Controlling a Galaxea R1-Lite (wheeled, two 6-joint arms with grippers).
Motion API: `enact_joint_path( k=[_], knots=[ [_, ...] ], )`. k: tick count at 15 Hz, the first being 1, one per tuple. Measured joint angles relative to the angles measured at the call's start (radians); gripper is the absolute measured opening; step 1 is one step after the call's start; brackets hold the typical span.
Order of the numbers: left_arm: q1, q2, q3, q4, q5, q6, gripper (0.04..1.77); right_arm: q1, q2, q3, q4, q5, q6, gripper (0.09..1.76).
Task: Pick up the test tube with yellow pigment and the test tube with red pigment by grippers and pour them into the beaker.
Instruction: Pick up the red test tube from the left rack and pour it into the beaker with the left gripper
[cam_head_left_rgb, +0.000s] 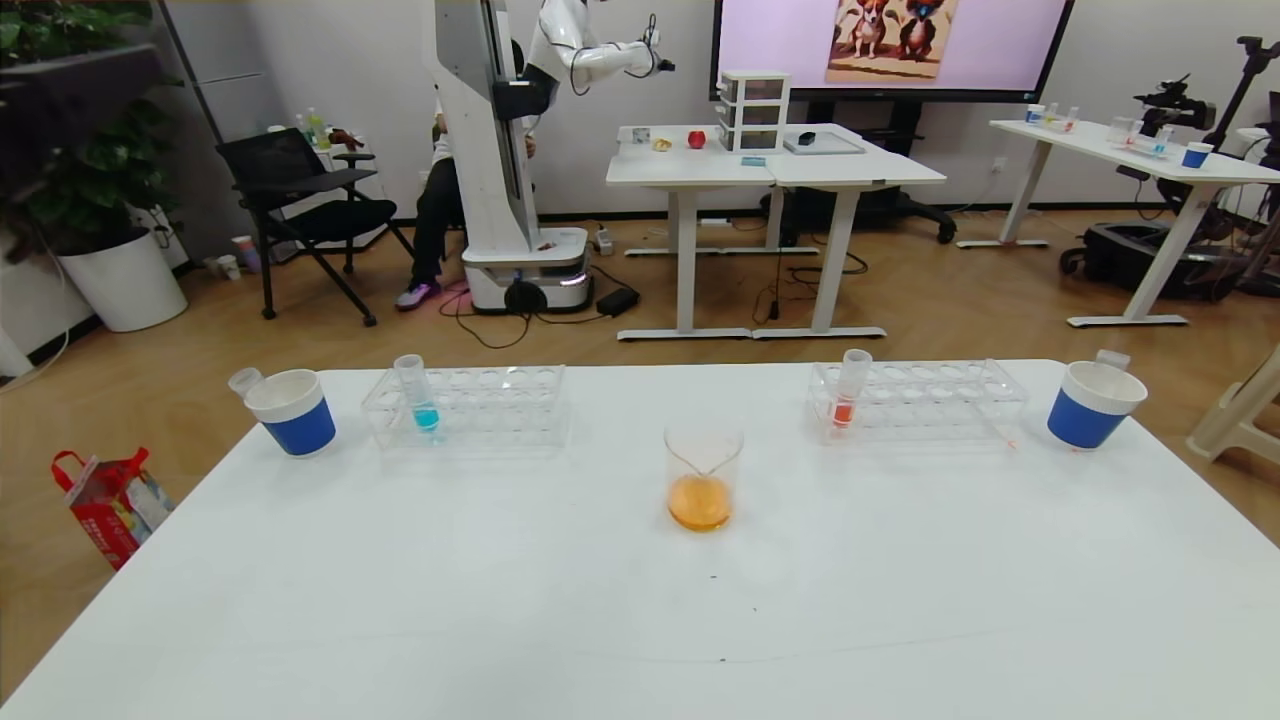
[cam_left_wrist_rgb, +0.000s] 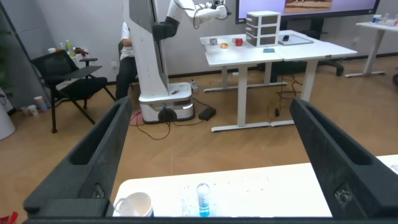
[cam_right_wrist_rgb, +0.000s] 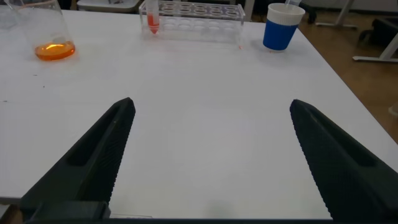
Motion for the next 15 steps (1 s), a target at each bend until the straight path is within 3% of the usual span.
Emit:
enact_joint_path(
  k=[5, 9, 15],
  knots=[
    [0.003, -0.382, 0.104, 0.216, 0.005, 0.008, 1.75, 0.000, 0.000, 0.000, 0.000, 0.000, 0.000, 1.74],
    [0.062, -0.639, 0.188, 0.363, 0.005, 0.027, 1.75, 0.000, 0.000, 0.000, 0.000, 0.000, 0.000, 1.74],
    [0.079, -0.986, 0.414, 0.406, -0.062, 0.027, 1.75, 0.000, 0.000, 0.000, 0.000, 0.000, 0.000, 1.74]
  ],
)
